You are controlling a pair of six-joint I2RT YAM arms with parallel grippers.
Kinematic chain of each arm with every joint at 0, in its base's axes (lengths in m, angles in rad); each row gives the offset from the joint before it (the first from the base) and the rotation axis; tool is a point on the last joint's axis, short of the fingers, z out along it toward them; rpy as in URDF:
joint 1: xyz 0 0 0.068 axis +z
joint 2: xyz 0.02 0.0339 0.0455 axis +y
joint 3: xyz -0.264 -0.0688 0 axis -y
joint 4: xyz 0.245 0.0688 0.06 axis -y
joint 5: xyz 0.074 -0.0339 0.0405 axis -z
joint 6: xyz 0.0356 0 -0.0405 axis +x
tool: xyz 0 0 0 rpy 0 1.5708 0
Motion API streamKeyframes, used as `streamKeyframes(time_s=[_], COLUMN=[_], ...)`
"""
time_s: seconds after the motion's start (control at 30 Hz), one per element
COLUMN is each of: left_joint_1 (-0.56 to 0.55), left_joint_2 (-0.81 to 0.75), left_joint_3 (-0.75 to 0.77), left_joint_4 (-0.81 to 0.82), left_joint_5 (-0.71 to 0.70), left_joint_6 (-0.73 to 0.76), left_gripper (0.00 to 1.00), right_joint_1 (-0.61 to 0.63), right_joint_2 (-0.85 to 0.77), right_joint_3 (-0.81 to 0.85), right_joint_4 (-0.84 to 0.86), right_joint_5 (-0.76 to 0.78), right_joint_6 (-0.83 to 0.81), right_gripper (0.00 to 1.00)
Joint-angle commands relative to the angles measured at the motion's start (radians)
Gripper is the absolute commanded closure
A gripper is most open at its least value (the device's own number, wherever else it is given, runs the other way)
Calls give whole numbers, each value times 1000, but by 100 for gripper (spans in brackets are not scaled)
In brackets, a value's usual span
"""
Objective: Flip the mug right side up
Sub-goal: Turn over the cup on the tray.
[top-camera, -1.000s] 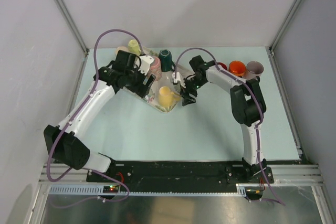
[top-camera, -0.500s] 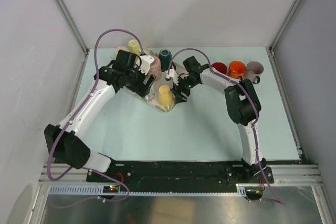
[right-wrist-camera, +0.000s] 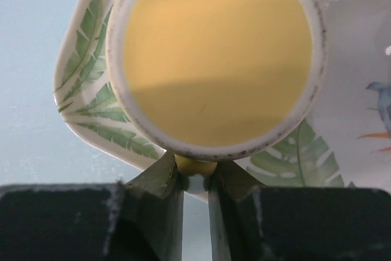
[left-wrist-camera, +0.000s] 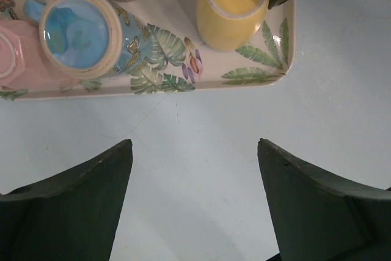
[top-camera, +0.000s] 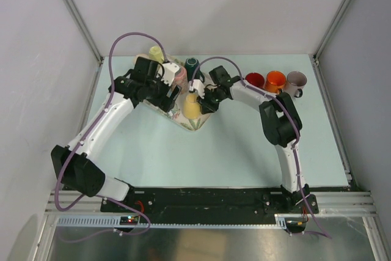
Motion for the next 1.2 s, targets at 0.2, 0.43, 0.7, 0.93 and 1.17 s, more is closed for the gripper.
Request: streamKeyframes(time_s=[0.2,0.43,0.7,0.93,1.17], left_joint_1=[0,-16,-103,-117,-114], left_joint_2=[-76,-283,-390,-287,-136], left_joint_3=[4,-189,-457,-477,-479], left_joint_4=[112,422,1020,1207,1434], left_joint_5=[6,172,110,93,94], left_joint_6=[87,373,716,892,987], left_gripper=[13,11,1,0,5], right_joint_1=[-68,-144,-194,-169,-168], right_joint_2=[-70,-25,18,-11,-12], right_joint_3=[233,454,297,207,201], right_joint_4=[-222,-239,779,1025,1018], right_joint_5=[-269,-612,-961,-1065,-1103], right_joint_6=[119,443,1564,1785,1809], right_gripper=[100,100,100,100,100])
